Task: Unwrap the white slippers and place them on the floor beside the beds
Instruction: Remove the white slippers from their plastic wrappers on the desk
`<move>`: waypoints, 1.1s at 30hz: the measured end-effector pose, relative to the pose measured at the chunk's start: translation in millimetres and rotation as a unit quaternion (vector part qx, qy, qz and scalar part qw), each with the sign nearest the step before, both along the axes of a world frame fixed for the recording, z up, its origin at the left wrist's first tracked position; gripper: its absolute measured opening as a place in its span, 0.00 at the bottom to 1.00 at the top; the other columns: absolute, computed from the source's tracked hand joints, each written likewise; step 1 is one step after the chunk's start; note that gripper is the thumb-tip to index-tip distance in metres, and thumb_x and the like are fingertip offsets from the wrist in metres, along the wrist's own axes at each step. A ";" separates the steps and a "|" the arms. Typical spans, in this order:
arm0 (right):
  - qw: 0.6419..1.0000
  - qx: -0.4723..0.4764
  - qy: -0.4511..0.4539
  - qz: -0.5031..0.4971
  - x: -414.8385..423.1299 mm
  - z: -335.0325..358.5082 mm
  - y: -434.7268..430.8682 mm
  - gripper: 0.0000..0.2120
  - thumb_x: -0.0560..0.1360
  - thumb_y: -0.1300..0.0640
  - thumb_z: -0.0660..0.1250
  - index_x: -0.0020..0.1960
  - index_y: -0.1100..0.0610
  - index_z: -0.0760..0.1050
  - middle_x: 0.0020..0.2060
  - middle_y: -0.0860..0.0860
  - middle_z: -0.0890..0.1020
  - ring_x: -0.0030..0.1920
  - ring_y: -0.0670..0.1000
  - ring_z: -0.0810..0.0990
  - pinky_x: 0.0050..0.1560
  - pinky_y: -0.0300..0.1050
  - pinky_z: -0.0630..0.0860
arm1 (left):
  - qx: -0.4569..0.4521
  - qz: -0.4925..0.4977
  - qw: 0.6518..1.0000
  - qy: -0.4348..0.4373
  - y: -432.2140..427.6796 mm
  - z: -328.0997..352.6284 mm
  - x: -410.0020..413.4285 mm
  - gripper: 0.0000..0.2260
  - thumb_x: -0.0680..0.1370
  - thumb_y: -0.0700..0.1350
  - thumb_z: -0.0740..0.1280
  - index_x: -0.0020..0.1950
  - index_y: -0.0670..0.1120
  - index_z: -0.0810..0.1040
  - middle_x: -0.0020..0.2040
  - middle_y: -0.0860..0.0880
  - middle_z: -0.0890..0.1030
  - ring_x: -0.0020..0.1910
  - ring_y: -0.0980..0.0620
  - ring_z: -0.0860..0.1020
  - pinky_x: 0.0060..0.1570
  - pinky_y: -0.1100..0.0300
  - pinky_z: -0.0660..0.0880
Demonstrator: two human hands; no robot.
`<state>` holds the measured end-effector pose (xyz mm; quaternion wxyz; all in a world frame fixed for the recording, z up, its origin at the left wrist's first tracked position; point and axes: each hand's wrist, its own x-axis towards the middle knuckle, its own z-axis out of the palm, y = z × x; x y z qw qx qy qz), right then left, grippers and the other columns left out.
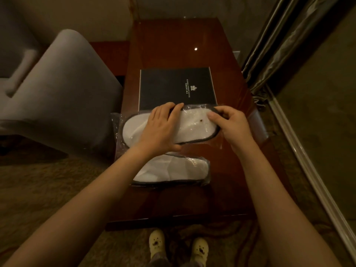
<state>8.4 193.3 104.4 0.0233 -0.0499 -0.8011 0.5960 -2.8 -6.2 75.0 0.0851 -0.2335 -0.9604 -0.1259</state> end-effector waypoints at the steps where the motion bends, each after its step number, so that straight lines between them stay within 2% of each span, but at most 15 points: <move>1: 1.000 -0.016 -0.001 -0.011 0.0 0.8 3.9 0.03 0.74 0.57 0.67 0.44 0.50 0.78 0.42 0.48 0.82 0.46 0.52 0.82 0.45 0.43 0.79 | -0.007 0.001 1.000 -0.008 -3.2 0.3 -2.6 0.50 0.59 0.60 0.74 0.74 0.45 0.57 0.68 0.41 0.65 0.67 0.42 0.64 0.70 0.48 0.59; 4: 1.000 0.003 -0.020 0.000 0.0 -0.6 12.0 0.03 0.74 0.57 0.66 0.44 0.49 0.77 0.42 0.49 0.82 0.46 0.51 0.81 0.44 0.40 0.78 | -0.026 -0.010 0.999 -0.016 -8.8 0.8 -7.3 0.51 0.59 0.62 0.74 0.74 0.45 0.55 0.69 0.42 0.64 0.68 0.42 0.62 0.71 0.49 0.58; 6: 0.996 0.079 -0.037 0.037 -2.3 2.3 18.3 0.03 0.75 0.55 0.66 0.48 0.52 0.77 0.44 0.50 0.81 0.47 0.51 0.81 0.46 0.43 0.78 | -0.038 -0.022 0.999 -0.014 -10.1 0.6 -6.2 0.51 0.59 0.63 0.73 0.75 0.45 0.55 0.70 0.42 0.63 0.68 0.43 0.61 0.71 0.49 0.56; 9: 0.962 0.234 -0.049 0.131 -12.9 15.5 21.0 0.10 0.73 0.51 0.68 0.52 0.52 0.75 0.45 0.49 0.78 0.46 0.49 0.78 0.45 0.43 0.77 | -0.052 -0.055 0.997 -0.009 -7.1 2.0 -2.3 0.51 0.60 0.66 0.71 0.75 0.45 0.54 0.70 0.43 0.63 0.69 0.43 0.59 0.71 0.51 0.50; 12: 0.933 0.305 -0.044 0.186 -19.7 23.8 5.5 0.16 0.72 0.50 0.69 0.57 0.54 0.74 0.46 0.48 0.76 0.45 0.47 0.76 0.37 0.37 0.71 | -0.061 -0.080 0.995 0.001 -1.8 4.7 -2.1 0.51 0.60 0.67 0.70 0.75 0.45 0.54 0.71 0.42 0.63 0.70 0.42 0.60 0.71 0.51 0.47; 16: 0.952 0.234 -0.019 0.198 -13.6 22.5 6.6 0.14 0.74 0.54 0.67 0.58 0.56 0.74 0.46 0.49 0.77 0.44 0.47 0.77 0.38 0.37 0.72 | -0.036 -0.093 0.995 -0.004 -8.3 8.0 -6.0 0.51 0.61 0.66 0.71 0.76 0.48 0.51 0.72 0.44 0.61 0.72 0.45 0.57 0.72 0.54 0.44; 19: 0.967 0.160 -0.036 0.193 -4.9 16.9 23.5 0.08 0.75 0.52 0.65 0.54 0.49 0.73 0.42 0.44 0.78 0.40 0.41 0.78 0.33 0.30 0.74 | -0.032 -0.111 0.993 -0.031 -16.9 9.2 -11.8 0.49 0.64 0.65 0.69 0.77 0.52 0.48 0.76 0.48 0.57 0.74 0.50 0.51 0.71 0.54 0.43; 23: 0.986 0.086 -0.049 0.134 0.7 9.9 43.4 0.05 0.75 0.52 0.65 0.46 0.41 0.73 0.41 0.44 0.80 0.33 0.37 0.80 0.30 0.27 0.75 | -0.055 -0.109 0.990 -0.072 -26.1 7.6 -20.7 0.41 0.72 0.55 0.68 0.75 0.56 0.44 0.77 0.55 0.46 0.77 0.53 0.47 0.76 0.48 0.48; 26: 0.994 0.045 -0.048 0.087 0.5 5.8 46.9 0.06 0.75 0.52 0.66 0.46 0.40 0.74 0.43 0.43 0.81 0.35 0.37 0.81 0.31 0.28 0.76 | -0.019 -0.091 0.995 0.028 -19.3 11.8 -12.9 0.34 0.73 0.49 0.69 0.75 0.50 0.56 0.77 0.48 0.57 0.76 0.47 0.55 0.75 0.46 0.49; 28: 0.998 0.015 -0.038 0.036 0.6 0.9 46.1 0.06 0.75 0.52 0.65 0.45 0.40 0.74 0.42 0.43 0.81 0.36 0.37 0.81 0.30 0.29 0.76 | 0.067 -0.045 0.990 0.115 -7.4 10.1 1.2 0.28 0.71 0.44 0.68 0.71 0.46 0.67 0.71 0.42 0.69 0.71 0.44 0.63 0.71 0.46 0.57; 29: 0.999 0.006 -0.034 0.007 0.8 -2.0 45.9 0.05 0.75 0.51 0.65 0.46 0.40 0.74 0.42 0.42 0.81 0.36 0.38 0.81 0.29 0.28 0.75 | 0.133 0.003 0.984 0.122 0.1 8.7 10.1 0.26 0.71 0.43 0.68 0.69 0.45 0.69 0.68 0.42 0.72 0.67 0.45 0.67 0.68 0.48 0.63; 30: 0.999 -0.003 -0.034 -0.018 1.8 -5.2 45.8 0.04 0.75 0.51 0.65 0.47 0.42 0.74 0.43 0.42 0.81 0.36 0.39 0.82 0.29 0.28 0.75 | 0.221 0.068 0.969 0.090 9.0 7.4 18.9 0.25 0.71 0.42 0.67 0.69 0.45 0.70 0.65 0.43 0.73 0.64 0.47 0.68 0.65 0.52 0.67; 31: 0.999 -0.015 -0.035 -0.035 3.3 -9.0 44.5 0.04 0.75 0.51 0.65 0.50 0.45 0.75 0.44 0.43 0.81 0.38 0.41 0.81 0.28 0.28 0.74 | 0.326 0.142 0.934 0.021 18.3 8.5 25.5 0.24 0.73 0.42 0.66 0.69 0.46 0.69 0.64 0.44 0.72 0.61 0.49 0.70 0.63 0.55 0.69; 32: 0.998 -0.029 -0.036 -0.046 5.3 -13.2 42.2 0.06 0.75 0.51 0.65 0.52 0.47 0.75 0.44 0.44 0.81 0.39 0.42 0.81 0.29 0.28 0.74 | 0.436 0.214 0.871 -0.077 26.5 11.7 27.9 0.22 0.76 0.45 0.65 0.70 0.46 0.67 0.64 0.44 0.72 0.60 0.49 0.73 0.61 0.55 0.72; 33: 0.997 -0.041 -0.037 -0.053 7.9 -17.8 38.4 0.07 0.75 0.52 0.66 0.53 0.49 0.75 0.44 0.45 0.81 0.40 0.42 0.81 0.29 0.28 0.74 | 0.537 0.268 0.778 -0.185 33.8 15.3 25.7 0.22 0.78 0.47 0.64 0.70 0.46 0.66 0.65 0.44 0.73 0.60 0.47 0.75 0.60 0.52 0.74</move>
